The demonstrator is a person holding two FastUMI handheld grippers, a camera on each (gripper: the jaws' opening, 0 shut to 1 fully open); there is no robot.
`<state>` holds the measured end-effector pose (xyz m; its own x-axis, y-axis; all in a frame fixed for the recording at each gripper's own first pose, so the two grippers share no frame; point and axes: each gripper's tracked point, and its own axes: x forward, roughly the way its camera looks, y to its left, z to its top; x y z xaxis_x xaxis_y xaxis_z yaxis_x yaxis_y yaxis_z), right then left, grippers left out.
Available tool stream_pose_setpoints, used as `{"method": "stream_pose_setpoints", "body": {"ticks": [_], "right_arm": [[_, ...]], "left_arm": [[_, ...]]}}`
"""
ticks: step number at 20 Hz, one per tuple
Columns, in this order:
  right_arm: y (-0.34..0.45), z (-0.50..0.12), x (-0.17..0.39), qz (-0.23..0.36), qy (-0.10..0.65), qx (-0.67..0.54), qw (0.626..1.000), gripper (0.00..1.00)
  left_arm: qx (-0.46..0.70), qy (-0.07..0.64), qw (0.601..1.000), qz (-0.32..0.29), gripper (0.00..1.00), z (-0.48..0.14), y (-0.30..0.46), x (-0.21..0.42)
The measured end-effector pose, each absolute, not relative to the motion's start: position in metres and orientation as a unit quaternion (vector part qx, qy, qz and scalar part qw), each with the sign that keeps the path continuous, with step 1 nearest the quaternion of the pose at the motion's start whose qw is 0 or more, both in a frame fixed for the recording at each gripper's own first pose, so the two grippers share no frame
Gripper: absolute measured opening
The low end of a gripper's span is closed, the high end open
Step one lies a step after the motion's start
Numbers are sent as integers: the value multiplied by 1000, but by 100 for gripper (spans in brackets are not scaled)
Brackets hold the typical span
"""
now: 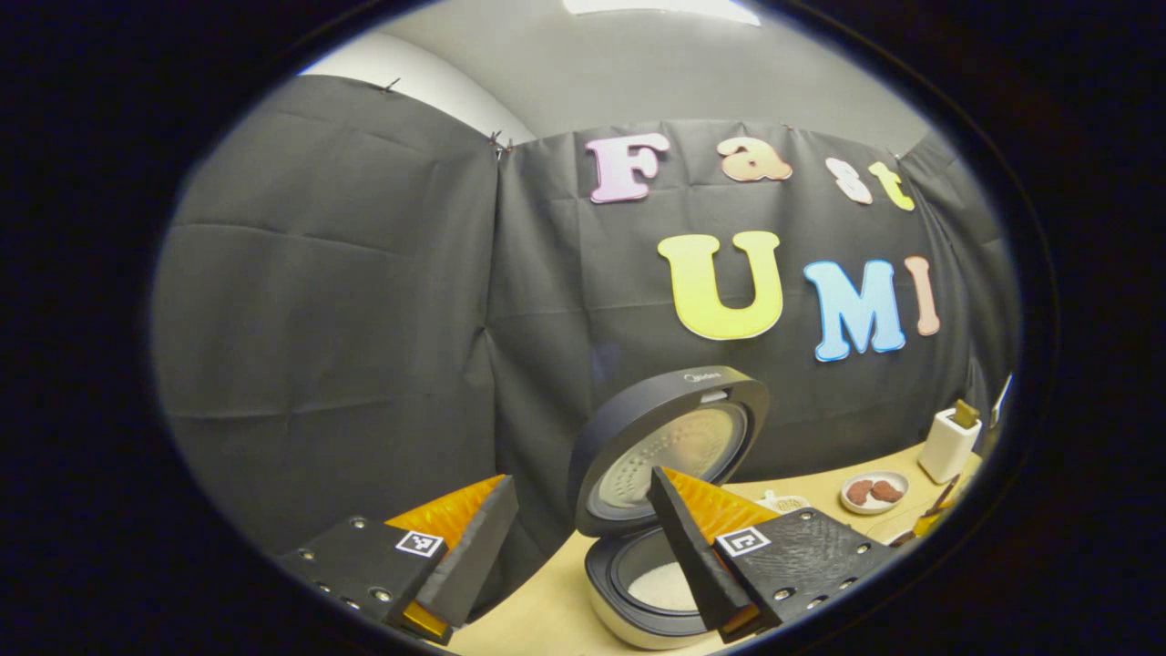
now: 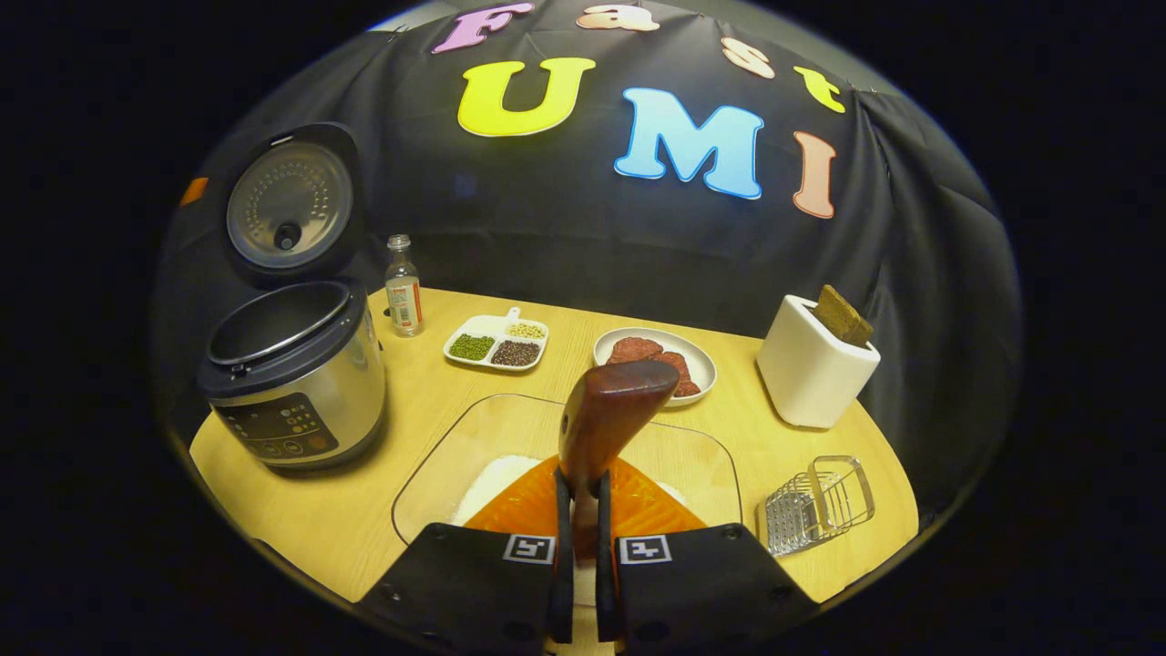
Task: Close the left gripper, press the button to open the rice cooker; take a wooden spoon from the chopstick holder with the right hand, scoop a spoonful of rice and pour it into the rice cooker, then put the wooden spoon back into the chopstick holder.
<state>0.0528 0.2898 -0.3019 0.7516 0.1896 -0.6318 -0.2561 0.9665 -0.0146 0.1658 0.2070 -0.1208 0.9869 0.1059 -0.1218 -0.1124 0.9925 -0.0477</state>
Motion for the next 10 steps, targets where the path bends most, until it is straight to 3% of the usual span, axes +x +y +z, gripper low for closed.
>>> {"method": "stream_pose_setpoints", "body": {"ticks": [10], "right_arm": [[291,-306,48,108,396,184,893,11]], "left_arm": [[-28,60,996,58,91,-116,208,159]]}}
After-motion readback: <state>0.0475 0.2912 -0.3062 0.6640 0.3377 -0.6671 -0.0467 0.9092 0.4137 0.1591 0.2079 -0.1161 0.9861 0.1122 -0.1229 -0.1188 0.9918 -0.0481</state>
